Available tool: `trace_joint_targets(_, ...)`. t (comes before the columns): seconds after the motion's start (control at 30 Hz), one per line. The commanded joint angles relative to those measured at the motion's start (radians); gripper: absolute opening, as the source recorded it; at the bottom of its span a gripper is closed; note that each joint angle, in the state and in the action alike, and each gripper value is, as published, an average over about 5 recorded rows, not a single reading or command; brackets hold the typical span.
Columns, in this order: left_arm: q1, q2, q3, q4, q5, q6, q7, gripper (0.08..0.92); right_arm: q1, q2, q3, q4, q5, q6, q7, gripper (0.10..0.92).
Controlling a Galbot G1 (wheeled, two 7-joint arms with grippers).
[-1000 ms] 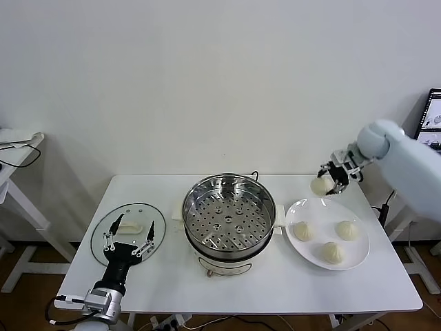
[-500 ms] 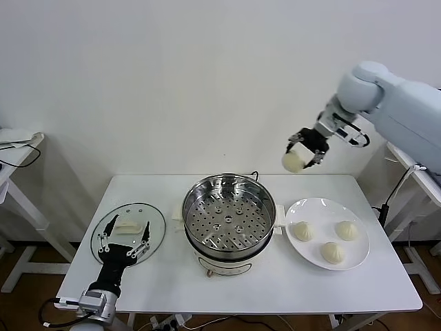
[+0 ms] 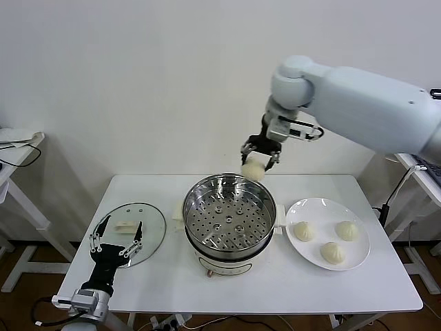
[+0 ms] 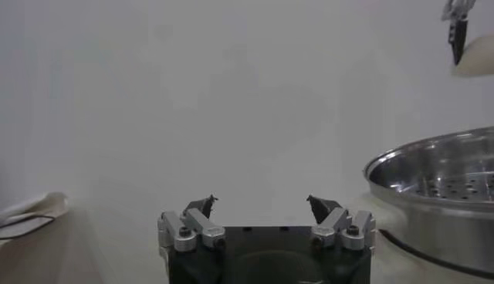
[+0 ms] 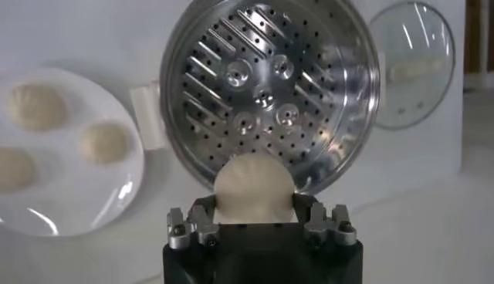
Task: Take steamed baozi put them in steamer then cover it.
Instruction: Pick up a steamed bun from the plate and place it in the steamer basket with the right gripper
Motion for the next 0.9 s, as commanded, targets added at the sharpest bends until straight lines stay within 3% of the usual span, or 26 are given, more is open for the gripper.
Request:
trace_joint_targets(0.03, -0.004, 0.005, -0.026, 0.005, -0.018, 0.006, 0.002, 0.823, -0.108, 0.131, 0.011, -0.094, -0.113, 0.108, 0.039, 0.67)
trace_joint_targets(0.3, -0.003, 0.007, -0.034, 0.009, -0.025, 0.01, 0.003, 0.823, -0.242, 0.157, 0.128, -0.194, -0.264, 0.153, 0.047, 0.67)
trace_joint_targets(0.9, -0.002, 0.008, -0.036, 0.006, -0.029, 0.012, 0.005, 0.823, -0.342, 0.163, 0.217, -0.271, -0.355, 0.146, 0.064, 0.67)
